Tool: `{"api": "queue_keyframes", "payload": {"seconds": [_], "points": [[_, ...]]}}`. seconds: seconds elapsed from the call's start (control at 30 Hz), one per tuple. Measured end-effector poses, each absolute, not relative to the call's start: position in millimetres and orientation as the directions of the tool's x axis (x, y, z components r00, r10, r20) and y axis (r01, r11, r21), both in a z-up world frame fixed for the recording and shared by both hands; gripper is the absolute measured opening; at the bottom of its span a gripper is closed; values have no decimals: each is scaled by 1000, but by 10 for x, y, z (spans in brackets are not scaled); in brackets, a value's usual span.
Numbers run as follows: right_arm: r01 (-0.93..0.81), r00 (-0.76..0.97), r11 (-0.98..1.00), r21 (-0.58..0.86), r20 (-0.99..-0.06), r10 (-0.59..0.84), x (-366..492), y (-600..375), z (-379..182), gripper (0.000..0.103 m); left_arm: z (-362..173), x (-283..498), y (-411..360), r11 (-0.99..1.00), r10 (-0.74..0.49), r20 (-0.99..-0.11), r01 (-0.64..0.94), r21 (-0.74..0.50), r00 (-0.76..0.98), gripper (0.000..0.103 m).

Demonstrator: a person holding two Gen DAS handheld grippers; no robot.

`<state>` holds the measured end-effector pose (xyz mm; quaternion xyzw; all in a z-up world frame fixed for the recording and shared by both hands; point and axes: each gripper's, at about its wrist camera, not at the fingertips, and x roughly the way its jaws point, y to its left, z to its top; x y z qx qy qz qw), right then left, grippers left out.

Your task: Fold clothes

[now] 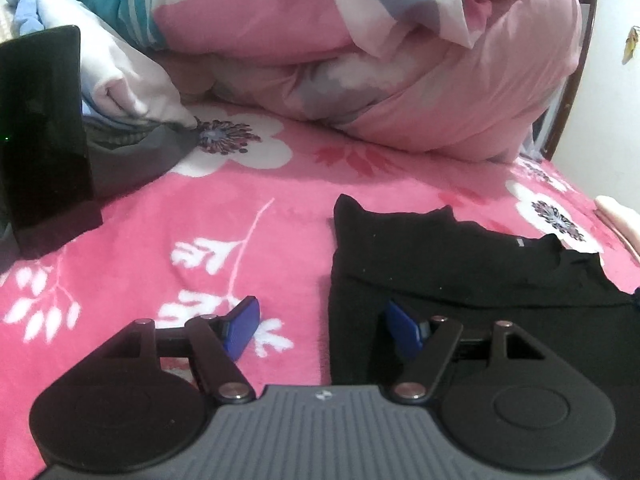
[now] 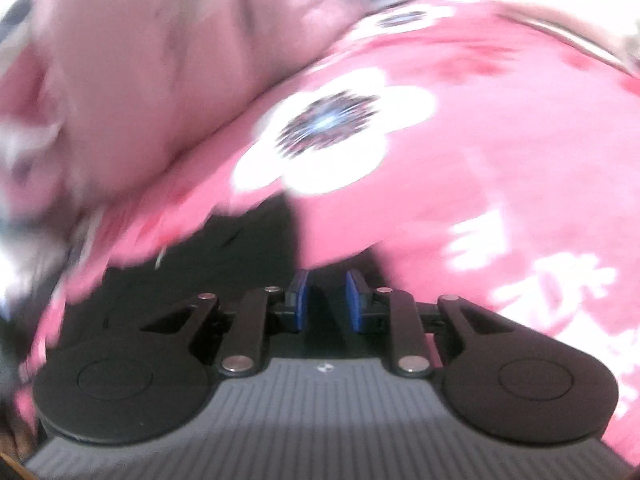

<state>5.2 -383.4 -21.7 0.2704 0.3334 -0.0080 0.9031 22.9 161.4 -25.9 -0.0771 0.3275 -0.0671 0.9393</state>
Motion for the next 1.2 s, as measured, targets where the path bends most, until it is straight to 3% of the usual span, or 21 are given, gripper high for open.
{"api": "queue_keyframes", "payload": {"seconds": [0.13, 0.3, 0.6, 0.83, 1.07, 1.17, 1.2], "points": [[202, 811, 766, 611, -543, 218, -96, -4207, -254, 26, -187, 247, 1609, 982, -165, -632, 68, -175, 757, 71], [205, 742, 768, 606, -609, 282, -95, -4343, -382, 32, -137, 390, 1652, 980, -177, -674, 63, -190, 717, 71], [139, 718, 791, 595, -611, 334, -39, -4315, -348, 39, -173, 548, 1645, 980, -197, -682, 114, -165, 704, 54], [91, 701, 816, 571, -619, 355, 2, -4267, -294, 38, -111, 571, 1623, 969, -247, -664, 172, -178, 705, 43], [76, 692, 824, 562, -624, 362, 75, -4239, -292, 37, -195, 661, 1790, 926, -356, -649, 161, -341, 672, 43], [71, 685, 837, 542, -637, 354, 95, -4191, -332, 31, -241, 661, 1736, 931, -350, -643, 174, -322, 681, 31], [67, 683, 844, 533, -641, 350, 100, -4172, -339, 23, -244, 649, 1709, 932, -348, -638, 180, -314, 687, 24]]}}
